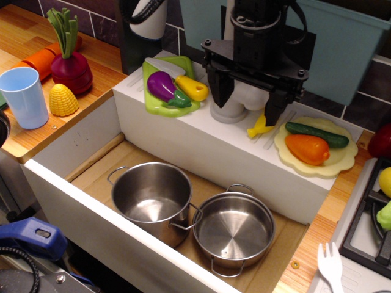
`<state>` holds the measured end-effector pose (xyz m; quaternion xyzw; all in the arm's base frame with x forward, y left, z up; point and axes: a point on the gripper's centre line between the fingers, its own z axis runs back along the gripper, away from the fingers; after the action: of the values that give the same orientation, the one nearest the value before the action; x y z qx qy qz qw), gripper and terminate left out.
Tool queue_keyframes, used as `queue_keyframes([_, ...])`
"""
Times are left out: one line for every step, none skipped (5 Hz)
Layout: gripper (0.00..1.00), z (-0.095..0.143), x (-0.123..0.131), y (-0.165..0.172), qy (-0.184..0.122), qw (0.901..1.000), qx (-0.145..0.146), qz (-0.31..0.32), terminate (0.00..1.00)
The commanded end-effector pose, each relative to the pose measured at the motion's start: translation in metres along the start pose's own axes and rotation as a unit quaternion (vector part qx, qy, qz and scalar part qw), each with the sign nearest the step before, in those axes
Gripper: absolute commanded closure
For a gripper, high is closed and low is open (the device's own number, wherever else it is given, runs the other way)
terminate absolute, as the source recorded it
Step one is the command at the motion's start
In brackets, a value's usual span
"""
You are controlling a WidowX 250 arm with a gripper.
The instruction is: Turn lever vertical to front
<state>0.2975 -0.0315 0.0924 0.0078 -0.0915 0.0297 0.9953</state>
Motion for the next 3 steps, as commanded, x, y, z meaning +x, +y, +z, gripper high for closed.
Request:
queue_keyframes([0.00,0.000,0.000,0.000,0.000,1.0000,0.000,0.000,0.00])
queue_keyframes([0.00,0.000,0.010,-0.004,-0.027,0.9996,0.005,-0.004,0.00])
queue_keyframes([0.00,-0.001,0.022,-0.008,-0.067,0.9976,0.012,-0.015,0.00])
